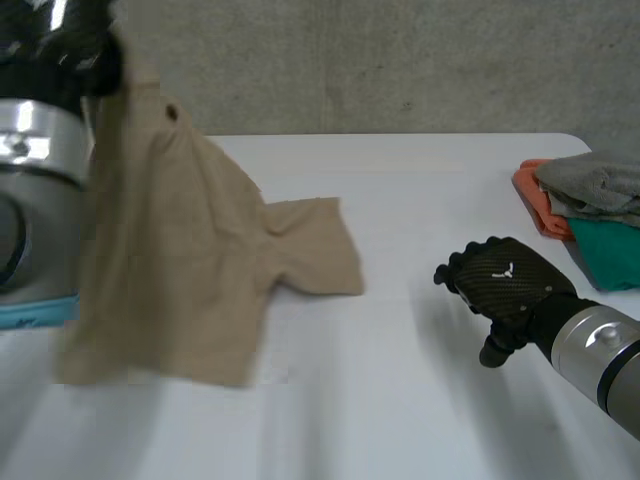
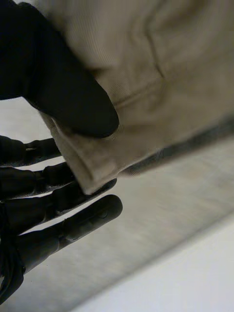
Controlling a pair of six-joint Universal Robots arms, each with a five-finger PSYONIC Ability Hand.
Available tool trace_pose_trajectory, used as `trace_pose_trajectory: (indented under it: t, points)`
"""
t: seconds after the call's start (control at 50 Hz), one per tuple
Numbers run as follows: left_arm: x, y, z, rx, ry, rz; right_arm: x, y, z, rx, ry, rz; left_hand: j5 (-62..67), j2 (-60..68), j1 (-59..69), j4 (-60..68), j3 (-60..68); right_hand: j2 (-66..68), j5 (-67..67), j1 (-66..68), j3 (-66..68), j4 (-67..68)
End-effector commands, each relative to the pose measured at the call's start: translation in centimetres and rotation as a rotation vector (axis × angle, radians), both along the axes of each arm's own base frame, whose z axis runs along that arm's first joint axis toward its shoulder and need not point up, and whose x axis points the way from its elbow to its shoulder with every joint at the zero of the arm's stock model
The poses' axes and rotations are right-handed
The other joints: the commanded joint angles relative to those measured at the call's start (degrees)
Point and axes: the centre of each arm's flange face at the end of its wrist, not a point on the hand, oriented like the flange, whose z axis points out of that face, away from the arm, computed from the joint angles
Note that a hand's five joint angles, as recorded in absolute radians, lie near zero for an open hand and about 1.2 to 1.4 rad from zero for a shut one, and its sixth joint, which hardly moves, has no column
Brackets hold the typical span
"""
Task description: Fold the laundry.
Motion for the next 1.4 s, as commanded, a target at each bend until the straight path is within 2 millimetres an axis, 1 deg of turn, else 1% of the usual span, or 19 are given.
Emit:
trace_pose_trajectory:
  t: [0.02, 0.12, 0.2, 0.24, 0.26, 0.28, 0.32, 0.4, 0.48, 0.52, 0.64, 0.8, 0.88, 1.0, 1.16, 1.22, 1.24, 1.26, 1.4]
  points:
    - [-9.3, 5.2, -3.6, 0.087, -0.013, -0.398, -0.3, -0.7, 0.0, 0.016, -0.048, -0.044, 12.83, 11.73, 40.11, 11.34, 12.02, 3.21, 2.47, 2.42, 2.52, 2.30]
    - [-13.6, 9.8, -11.2, 0.260, -0.164, -0.620, -1.2, -1.8, -0.5, 0.019, -0.057, -0.083, 12.83, 11.73, 40.11, 11.34, 12.02, 3.21, 2.47, 2.42, 2.52, 2.30]
    - [-15.1, 12.6, -15.1, 0.322, -0.234, -0.741, -2.0, -2.8, -0.8, 0.019, -0.066, -0.108, 12.83, 11.73, 40.11, 11.34, 12.02, 3.04, 2.30, 2.26, 2.35, 2.13]
    - [-15.6, 13.3, -16.3, 0.333, -0.255, -0.772, -2.3, -3.1, -0.9, 0.021, -0.070, -0.115, -10.55, -11.66, 16.73, -12.05, -11.36, 3.04, 2.30, 2.26, 2.35, 2.13]
    - [-15.8, 13.8, -17.2, 0.337, -0.273, -0.791, -2.5, -3.4, -1.1, 0.029, -0.071, -0.120, -38.84, -39.95, -11.56, -40.34, -39.65, 2.54, 1.80, 1.76, 1.85, 1.63]
    - [-15.9, 13.9, -17.6, 0.339, -0.281, -0.790, -2.6, -3.5, -1.2, 0.031, -0.072, -0.124, -49.28, -50.39, -22.00, -50.78, -50.09, 2.20, 1.46, 1.42, 1.51, 1.30]
    - [-15.8, 13.8, -17.9, 0.341, -0.291, -0.771, -2.7, -3.8, -1.3, 0.035, -0.076, -0.128, -57.17, -58.27, -29.89, -58.66, -57.98, 1.19, 0.45, 0.41, 0.51, 0.29]
    - [-13.9, 11.5, -17.2, 0.350, -0.282, -0.631, -2.8, -4.1, -1.4, 0.036, -0.083, -0.127, -57.17, -58.27, -29.89, -58.66, -57.98, -2.00, -2.74, -2.79, -2.69, -2.91]
    - [-10.4, 8.9, -14.8, 0.364, -0.221, -0.440, -2.5, -4.2, -0.8, 0.020, -0.094, -0.103, -57.17, -58.27, -29.89, -58.66, -57.98, -2.68, -3.42, -3.46, -3.37, -3.59]
    - [-9.1, 8.6, -14.1, 0.373, -0.210, -0.389, -2.2, -3.9, -0.5, 0.015, -0.099, -0.080, -57.17, -58.27, -29.89, -58.66, -57.98, -2.51, -3.25, -3.30, -3.20, -3.42]
    - [-3.8, 9.4, -13.5, 0.481, -0.224, -0.249, -0.1, -0.8, -0.2, 0.054, -0.077, 0.056, -57.17, -58.27, -29.89, -58.66, -57.98, -1.84, -2.58, -2.62, -2.53, -2.75]
    - [1.4, 11.8, -16.5, 0.783, -0.349, -0.150, 2.4, 3.4, -2.3, 0.079, 0.012, 0.241, -51.43, -52.54, -24.15, -52.93, -52.24, -0.33, -1.07, -1.11, -1.01, -1.23]
    - [3.5, 12.5, -17.6, 0.909, -0.369, -0.097, 3.1, 3.7, -3.8, 0.046, 0.069, 0.273, -43.72, -44.83, -16.44, -45.21, -44.53, 1.35, 0.61, 0.57, 0.67, 0.45]
    - [4.6, 13.1, -18.5, 1.001, -0.349, -0.121, 3.8, 3.1, -5.6, 0.003, 0.122, 0.251, -37.95, -39.05, -10.67, -39.44, -38.76, 3.37, 2.63, 2.59, 2.68, 2.46]
    - [5.1, 12.2, -19.4, 1.053, -0.308, -0.172, 5.0, 1.9, -7.5, -0.045, 0.101, 0.246, -36.77, -37.88, -9.49, -38.27, -37.58, 18.32, 17.59, 17.54, 17.64, 17.42]
    - [5.2, 11.6, -19.9, 1.079, -0.307, -0.175, 5.4, 1.6, -8.2, -0.044, 0.101, 0.246, -37.11, -38.21, -9.82, -38.60, -37.91, 32.59, 31.85, 31.81, 31.91, 31.69]
    - [5.2, 11.5, -20.1, 1.087, -0.306, -0.171, 5.5, 1.6, -8.5, -0.038, 0.106, 0.247, -37.27, -38.38, -9.99, -38.77, -38.08, 47.80, 47.06, 47.02, 47.11, 46.89]
    - [5.4, 11.2, -20.4, 1.101, -0.303, -0.160, 5.5, 1.5, -8.5, -0.038, 0.108, 0.244, -37.94, -39.05, -10.66, -39.44, -38.75, 58.11, 57.37, 57.33, 57.42, 57.20]
    - [5.4, 8.7, -21.0, 1.037, -0.279, -0.126, 5.3, 1.2, -6.5, -0.064, 0.043, 0.195, -39.29, -40.40, -12.01, -40.79, -40.10, 58.57, 57.83, 57.79, 57.88, 57.67]
